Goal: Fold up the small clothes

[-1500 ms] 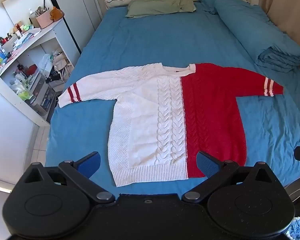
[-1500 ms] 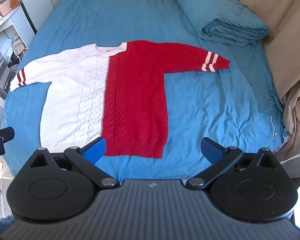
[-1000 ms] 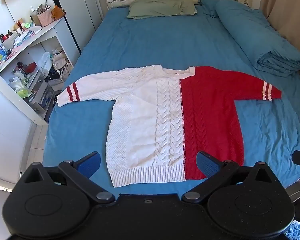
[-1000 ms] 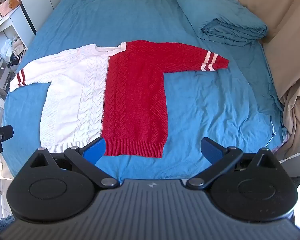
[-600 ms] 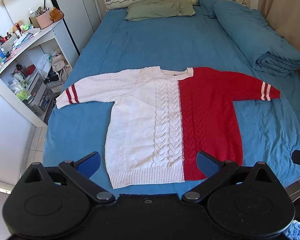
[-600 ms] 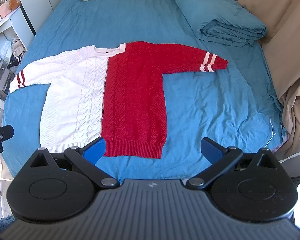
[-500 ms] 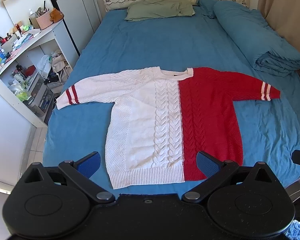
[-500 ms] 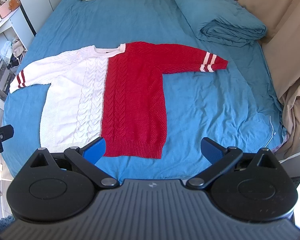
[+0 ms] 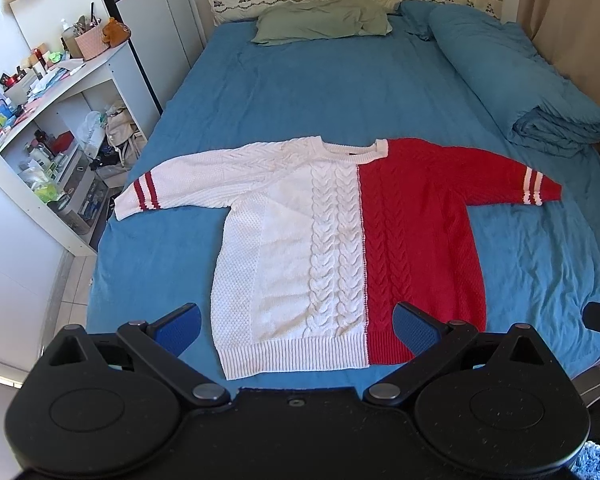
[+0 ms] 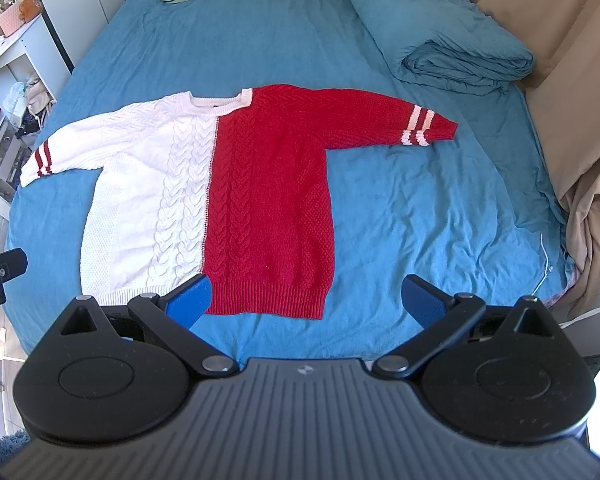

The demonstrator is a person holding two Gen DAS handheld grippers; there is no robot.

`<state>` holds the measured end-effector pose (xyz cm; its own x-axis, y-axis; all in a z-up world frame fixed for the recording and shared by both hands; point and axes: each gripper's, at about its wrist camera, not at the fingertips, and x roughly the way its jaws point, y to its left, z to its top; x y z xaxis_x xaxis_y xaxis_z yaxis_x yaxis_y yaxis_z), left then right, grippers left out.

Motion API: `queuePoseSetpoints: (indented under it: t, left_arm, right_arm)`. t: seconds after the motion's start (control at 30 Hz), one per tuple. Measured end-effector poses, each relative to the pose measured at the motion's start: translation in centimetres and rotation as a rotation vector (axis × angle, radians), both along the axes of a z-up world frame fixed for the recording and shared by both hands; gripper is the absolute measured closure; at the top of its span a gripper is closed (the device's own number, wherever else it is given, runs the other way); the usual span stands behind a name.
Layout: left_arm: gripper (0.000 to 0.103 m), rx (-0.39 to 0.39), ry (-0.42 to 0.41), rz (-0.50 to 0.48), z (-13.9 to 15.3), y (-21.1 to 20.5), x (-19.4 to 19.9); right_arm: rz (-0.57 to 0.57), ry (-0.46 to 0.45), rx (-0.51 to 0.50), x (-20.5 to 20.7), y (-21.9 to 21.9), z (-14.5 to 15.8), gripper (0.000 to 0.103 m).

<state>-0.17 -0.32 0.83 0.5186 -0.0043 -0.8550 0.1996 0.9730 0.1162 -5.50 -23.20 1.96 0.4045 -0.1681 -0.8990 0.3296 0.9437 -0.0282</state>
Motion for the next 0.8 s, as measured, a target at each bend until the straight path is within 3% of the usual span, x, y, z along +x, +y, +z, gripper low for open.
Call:
queuePoseSetpoints:
  t: [0.8]
  left_arm:
    - [0.0, -0.011, -0.005, 0.014, -0.05, 0.06, -0.06]
  right_arm:
    - [-0.001, -0.005, -0.003, 0.56, -0.34, 0.14, 0.0]
